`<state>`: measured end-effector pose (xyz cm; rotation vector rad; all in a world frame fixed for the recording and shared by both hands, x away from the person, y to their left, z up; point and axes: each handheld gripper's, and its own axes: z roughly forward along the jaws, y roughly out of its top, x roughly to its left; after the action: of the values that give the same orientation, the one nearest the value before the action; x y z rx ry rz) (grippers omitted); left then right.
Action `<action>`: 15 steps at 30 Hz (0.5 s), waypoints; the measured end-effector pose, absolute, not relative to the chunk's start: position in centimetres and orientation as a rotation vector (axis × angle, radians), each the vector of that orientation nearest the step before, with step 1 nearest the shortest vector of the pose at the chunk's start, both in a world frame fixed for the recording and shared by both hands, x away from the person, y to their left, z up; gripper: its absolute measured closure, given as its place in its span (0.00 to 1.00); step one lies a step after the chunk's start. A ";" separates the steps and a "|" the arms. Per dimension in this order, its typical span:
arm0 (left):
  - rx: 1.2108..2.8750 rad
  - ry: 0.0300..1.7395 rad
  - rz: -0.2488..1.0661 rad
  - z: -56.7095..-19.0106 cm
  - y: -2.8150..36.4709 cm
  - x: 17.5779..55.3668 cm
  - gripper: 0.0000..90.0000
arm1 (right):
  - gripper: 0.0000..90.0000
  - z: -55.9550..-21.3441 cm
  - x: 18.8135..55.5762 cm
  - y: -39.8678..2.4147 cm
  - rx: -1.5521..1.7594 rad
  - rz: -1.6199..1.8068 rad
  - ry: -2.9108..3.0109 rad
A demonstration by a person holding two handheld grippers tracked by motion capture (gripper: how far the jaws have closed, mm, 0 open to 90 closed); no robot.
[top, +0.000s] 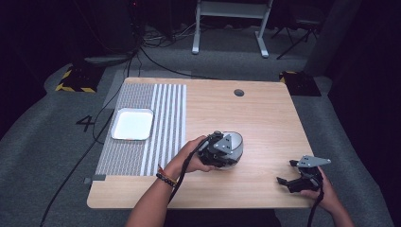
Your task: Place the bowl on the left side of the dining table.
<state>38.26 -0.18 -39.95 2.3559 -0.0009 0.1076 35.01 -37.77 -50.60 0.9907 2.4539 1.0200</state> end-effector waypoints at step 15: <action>2.294 0.006 0.165 -38.4 0.9 37.5 0.87 | 0.03 -50.6 35.0 -37.8 0.991 1.020 2.454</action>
<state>37.52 0.86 -38.38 2.2944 0.0059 0.1650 35.01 -37.77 -50.60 0.9909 2.4541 1.0201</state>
